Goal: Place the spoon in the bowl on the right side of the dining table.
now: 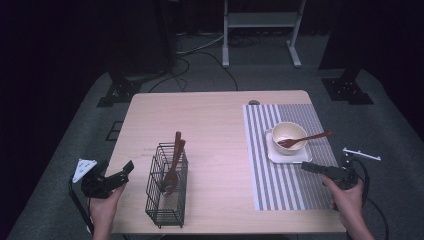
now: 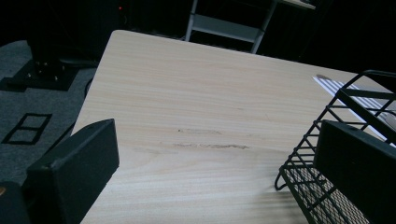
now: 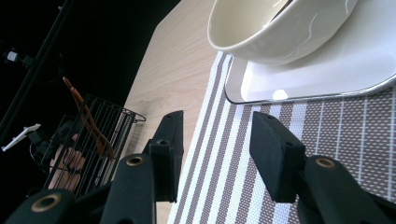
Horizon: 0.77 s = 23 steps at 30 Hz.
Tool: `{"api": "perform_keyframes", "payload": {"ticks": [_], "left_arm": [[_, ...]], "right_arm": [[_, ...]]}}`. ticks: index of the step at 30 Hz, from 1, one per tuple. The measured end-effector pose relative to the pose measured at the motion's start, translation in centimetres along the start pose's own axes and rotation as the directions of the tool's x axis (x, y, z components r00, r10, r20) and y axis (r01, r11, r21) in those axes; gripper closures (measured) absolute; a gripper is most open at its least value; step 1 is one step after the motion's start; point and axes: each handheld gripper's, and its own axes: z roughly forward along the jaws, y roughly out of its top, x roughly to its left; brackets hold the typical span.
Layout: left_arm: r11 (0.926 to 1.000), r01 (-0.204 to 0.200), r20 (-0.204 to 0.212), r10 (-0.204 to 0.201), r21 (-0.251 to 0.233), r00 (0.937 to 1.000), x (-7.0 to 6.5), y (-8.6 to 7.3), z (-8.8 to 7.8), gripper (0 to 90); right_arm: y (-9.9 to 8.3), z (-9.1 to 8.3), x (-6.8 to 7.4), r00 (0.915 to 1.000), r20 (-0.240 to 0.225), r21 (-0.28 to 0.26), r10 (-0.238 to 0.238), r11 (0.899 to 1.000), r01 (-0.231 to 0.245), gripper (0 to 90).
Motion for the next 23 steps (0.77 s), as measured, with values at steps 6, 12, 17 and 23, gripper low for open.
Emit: {"api": "perform_keyframes", "payload": {"ticks": [6, 12, 17, 23], "left_arm": [[1.0, -0.001, 0.0, 0.001, 0.0, 1.0, 0.0, 0.0, 0.0, 0.0], [1.0, 0.0, 0.001, 0.0, 0.0, 1.0, 0.0, 0.0, 0.0, 0.0], [1.0, -0.001, 0.002, 0.001, 0.0, 1.0, 0.0, 0.0, 0.0, 0.0], [1.0, -0.002, 0.003, 0.002, 0.002, 1.0, 0.0, 0.0, 0.1, 0.0]], "right_arm": [[-0.5, 0.4, 0.3, 0.9999, -0.001, 0.01, -0.013, 1.0, 0.013, 52.7], [-1.0, 0.6, 0.8, 0.9995, -0.005, 0.022, -0.03, 0.999, 0.03, 51.6], [-1.5, 0.8, 1.3, 0.999, -0.012, 0.028, -0.043, 0.999, 0.044, 50.8], [-2.2, 0.9, 2.0, 0.9977, -0.016, 0.032, -0.066, 0.997, 0.067, 48.0]]}}
